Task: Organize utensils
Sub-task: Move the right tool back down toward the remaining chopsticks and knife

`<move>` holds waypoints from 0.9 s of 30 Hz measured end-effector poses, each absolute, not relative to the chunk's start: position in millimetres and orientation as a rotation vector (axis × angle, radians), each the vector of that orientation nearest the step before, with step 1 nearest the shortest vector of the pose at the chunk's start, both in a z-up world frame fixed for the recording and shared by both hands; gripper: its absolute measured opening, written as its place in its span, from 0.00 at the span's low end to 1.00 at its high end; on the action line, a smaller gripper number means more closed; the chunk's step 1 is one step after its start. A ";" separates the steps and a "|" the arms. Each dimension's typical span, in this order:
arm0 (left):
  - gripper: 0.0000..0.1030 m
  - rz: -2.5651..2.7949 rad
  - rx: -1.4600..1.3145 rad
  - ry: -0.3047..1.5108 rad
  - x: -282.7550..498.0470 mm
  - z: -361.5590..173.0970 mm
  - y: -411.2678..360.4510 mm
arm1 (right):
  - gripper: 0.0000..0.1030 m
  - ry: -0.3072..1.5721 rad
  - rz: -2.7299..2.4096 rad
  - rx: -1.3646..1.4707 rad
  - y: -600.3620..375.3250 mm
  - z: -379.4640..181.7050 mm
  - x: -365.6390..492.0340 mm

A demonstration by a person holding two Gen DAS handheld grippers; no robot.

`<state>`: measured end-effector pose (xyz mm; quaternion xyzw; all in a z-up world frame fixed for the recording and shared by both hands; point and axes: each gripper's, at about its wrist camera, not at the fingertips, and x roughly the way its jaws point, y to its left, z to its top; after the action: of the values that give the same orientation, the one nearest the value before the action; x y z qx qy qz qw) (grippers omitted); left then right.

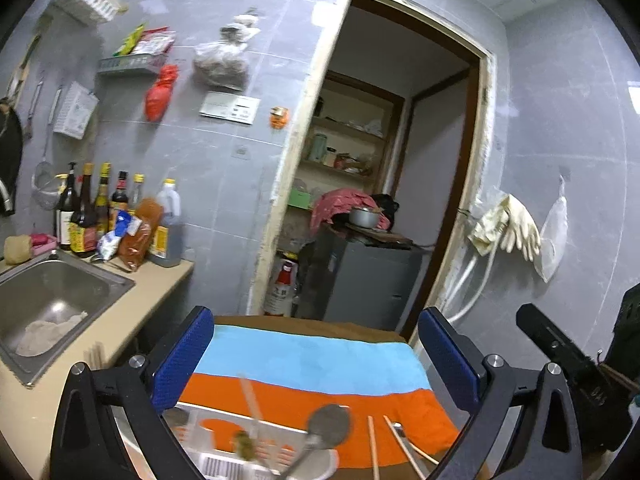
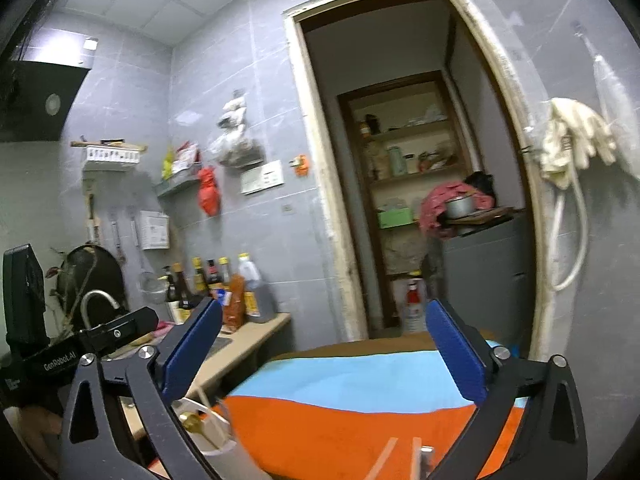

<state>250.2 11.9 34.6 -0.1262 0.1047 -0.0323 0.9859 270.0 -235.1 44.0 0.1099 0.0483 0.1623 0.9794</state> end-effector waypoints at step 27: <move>1.00 -0.150 0.008 0.530 292.8 -61.3 -153.6 | 0.98 0.514 0.140 0.245 -400.7 -83.3 303.2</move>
<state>292.8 -153.6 -61.3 0.0040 0.2614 -0.0739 0.9624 303.2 -400.7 -83.3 0.1207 0.2535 0.0692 0.9573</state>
